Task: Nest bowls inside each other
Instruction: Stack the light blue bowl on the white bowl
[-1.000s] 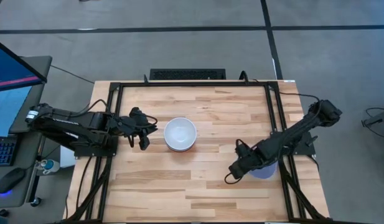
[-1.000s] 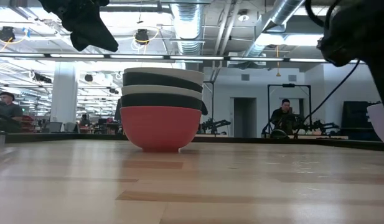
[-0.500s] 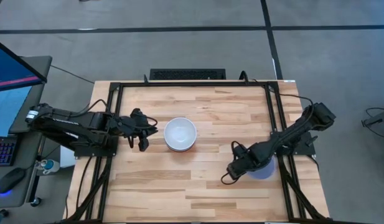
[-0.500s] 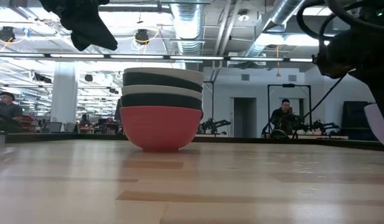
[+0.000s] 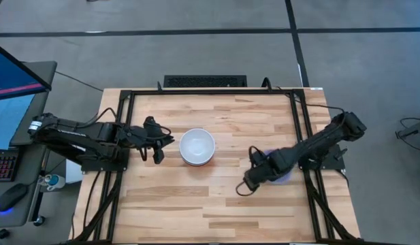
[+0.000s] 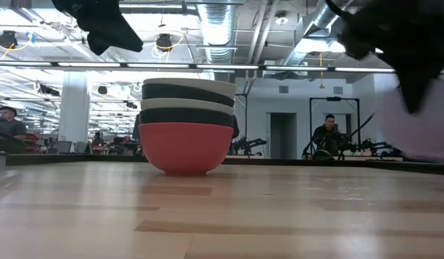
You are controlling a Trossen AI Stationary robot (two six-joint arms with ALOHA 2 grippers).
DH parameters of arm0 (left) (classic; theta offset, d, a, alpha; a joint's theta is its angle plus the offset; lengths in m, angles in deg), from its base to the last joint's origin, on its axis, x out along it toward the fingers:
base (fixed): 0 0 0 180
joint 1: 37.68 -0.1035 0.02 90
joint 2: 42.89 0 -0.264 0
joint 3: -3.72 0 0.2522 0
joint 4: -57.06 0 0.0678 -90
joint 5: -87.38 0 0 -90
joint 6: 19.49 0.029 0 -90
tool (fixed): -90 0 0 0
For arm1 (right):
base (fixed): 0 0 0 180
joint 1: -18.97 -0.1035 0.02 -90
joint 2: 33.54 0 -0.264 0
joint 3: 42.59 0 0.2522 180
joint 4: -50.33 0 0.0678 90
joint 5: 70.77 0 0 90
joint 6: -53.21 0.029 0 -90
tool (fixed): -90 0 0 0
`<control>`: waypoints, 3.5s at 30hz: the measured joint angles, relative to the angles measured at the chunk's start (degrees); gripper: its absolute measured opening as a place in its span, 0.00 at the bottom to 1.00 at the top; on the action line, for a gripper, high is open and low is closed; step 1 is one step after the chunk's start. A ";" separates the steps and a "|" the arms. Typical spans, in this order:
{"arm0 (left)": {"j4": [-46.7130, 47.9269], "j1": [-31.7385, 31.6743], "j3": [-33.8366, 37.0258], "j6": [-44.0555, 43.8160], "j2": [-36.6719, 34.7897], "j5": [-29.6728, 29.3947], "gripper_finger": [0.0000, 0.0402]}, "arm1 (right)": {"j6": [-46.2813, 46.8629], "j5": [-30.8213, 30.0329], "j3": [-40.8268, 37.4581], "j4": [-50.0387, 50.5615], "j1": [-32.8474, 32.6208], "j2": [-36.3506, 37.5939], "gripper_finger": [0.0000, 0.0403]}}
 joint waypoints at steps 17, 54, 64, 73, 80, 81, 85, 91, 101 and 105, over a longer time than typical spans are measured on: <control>0.03 8.12 -0.92 -1.71 -0.13 -6.33 0.13 | -33.20 -3.59 32.10 9.10 14.81 -15.48 0.05; 3.21 10.45 -0.94 -6.01 0.00 -7.91 0.13 | -57.04 -1.55 67.67 6.68 16.76 -32.09 0.07; 3.27 10.45 -0.98 -8.17 0.02 -7.96 0.13 | -60.41 6.69 67.59 4.11 17.34 -40.26 0.03; 3.34 10.46 -0.98 -9.24 0.02 -8.03 0.13 | -60.20 1.39 67.67 10.19 16.93 -41.00 0.04; 3.29 10.45 -0.98 -8.88 0.02 -8.59 0.13 | -58.82 -0.41 67.62 16.14 17.85 -40.36 0.05; 3.32 10.45 -0.98 -8.72 0.00 -8.61 0.13 | -58.41 -0.53 67.62 16.98 17.95 -40.36 0.06; 3.45 10.45 -0.98 -8.12 0.02 -8.62 0.13 | -58.31 -0.90 67.62 17.56 18.04 -40.36 0.05; 3.45 10.45 -0.98 -7.72 0.00 -8.68 0.13 | -57.07 -0.94 67.62 18.05 18.43 -40.36 0.04; 3.54 10.44 -0.98 -7.49 0.01 -8.68 0.13 | -56.05 -2.08 67.60 21.19 19.76 -40.34 0.02; 3.54 10.45 -0.98 -7.13 0.02 -8.68 0.13 | -56.02 -2.06 67.60 23.37 19.85 -40.34 0.07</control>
